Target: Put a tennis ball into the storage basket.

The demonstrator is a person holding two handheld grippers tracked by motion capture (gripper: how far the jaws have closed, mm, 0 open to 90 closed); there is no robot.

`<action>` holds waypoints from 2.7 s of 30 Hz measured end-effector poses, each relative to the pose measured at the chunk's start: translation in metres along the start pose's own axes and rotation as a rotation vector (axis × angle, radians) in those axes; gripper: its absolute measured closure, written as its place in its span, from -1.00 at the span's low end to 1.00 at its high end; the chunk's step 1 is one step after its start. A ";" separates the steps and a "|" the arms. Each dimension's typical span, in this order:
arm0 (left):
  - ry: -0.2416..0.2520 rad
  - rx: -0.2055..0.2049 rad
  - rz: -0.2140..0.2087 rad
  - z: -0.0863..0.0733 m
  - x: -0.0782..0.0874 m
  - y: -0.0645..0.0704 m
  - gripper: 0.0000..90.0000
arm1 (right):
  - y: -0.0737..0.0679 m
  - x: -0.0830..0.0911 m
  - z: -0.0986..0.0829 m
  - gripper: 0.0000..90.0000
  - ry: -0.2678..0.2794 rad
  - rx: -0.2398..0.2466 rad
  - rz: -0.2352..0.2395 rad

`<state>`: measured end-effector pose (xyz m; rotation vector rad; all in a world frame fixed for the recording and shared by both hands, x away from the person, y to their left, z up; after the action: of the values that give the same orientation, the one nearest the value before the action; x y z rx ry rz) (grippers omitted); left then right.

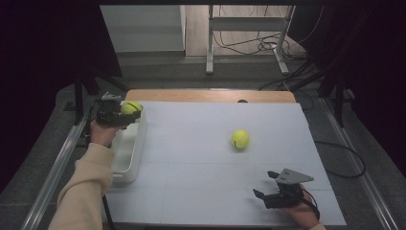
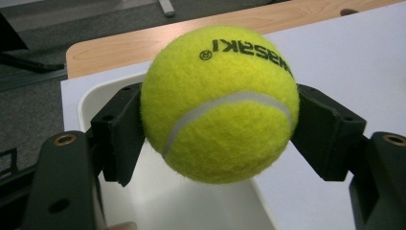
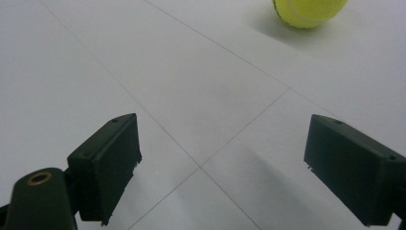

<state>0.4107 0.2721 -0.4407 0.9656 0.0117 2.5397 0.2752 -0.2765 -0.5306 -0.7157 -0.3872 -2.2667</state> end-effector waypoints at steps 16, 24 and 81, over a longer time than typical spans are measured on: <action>-0.061 0.000 0.017 0.002 -0.015 -0.003 -0.42 | 0.000 0.000 0.000 -0.72 0.000 0.001 0.003; -0.074 -0.011 0.017 0.003 -0.019 -0.001 -0.42 | 0.000 -0.001 0.000 -0.72 0.000 0.000 0.002; -0.223 -0.005 0.099 0.002 -0.036 -0.022 -0.42 | 0.001 0.001 0.000 -0.72 -0.007 -0.006 -0.010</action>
<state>0.4441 0.2778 -0.4654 1.2712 -0.1102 2.5032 0.2753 -0.2772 -0.5301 -0.7259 -0.3883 -2.2762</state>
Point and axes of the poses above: each handheld gripper's, and its own axes: x roughly backward along the jaws, z roughly out of its top, y roughly to its right, the point moved 2 cm from there along -x, roughly forward along the jaws, and after that the axes turned 5 degrees about -z, right-handed, at the moved point
